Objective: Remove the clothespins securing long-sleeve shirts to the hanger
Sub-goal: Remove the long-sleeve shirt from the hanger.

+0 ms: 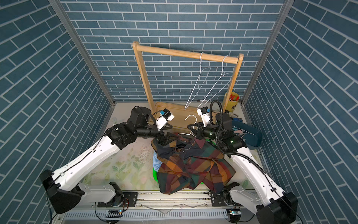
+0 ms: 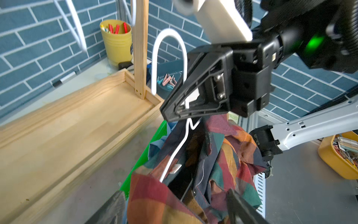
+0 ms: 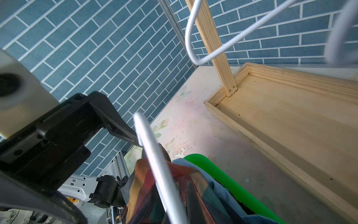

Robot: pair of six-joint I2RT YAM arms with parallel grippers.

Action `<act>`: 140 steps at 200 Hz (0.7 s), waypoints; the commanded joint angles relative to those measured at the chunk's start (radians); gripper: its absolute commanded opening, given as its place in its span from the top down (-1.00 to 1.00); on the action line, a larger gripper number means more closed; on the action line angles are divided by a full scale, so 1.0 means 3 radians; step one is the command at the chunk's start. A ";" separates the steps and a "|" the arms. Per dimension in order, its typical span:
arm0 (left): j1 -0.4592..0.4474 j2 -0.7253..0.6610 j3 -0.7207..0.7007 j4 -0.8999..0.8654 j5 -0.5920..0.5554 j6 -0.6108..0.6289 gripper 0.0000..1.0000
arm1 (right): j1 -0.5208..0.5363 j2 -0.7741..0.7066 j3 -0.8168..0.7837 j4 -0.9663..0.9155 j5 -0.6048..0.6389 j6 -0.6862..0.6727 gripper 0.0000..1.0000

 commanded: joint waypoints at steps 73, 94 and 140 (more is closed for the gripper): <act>-0.0089 0.0499 0.0266 0.0143 0.0214 0.0099 -0.47 | 0.0053 -0.0136 0.0208 0.0168 -0.0125 0.0158 1.00; -0.0117 0.0570 0.0270 0.0242 0.0344 0.0024 -0.29 | 0.0057 -0.0135 0.0202 0.0161 -0.0099 0.0159 1.00; -0.0191 0.0629 0.0217 0.0458 0.0442 -0.0118 -0.17 | 0.0075 -0.0075 0.0208 0.0208 -0.0089 0.0188 1.00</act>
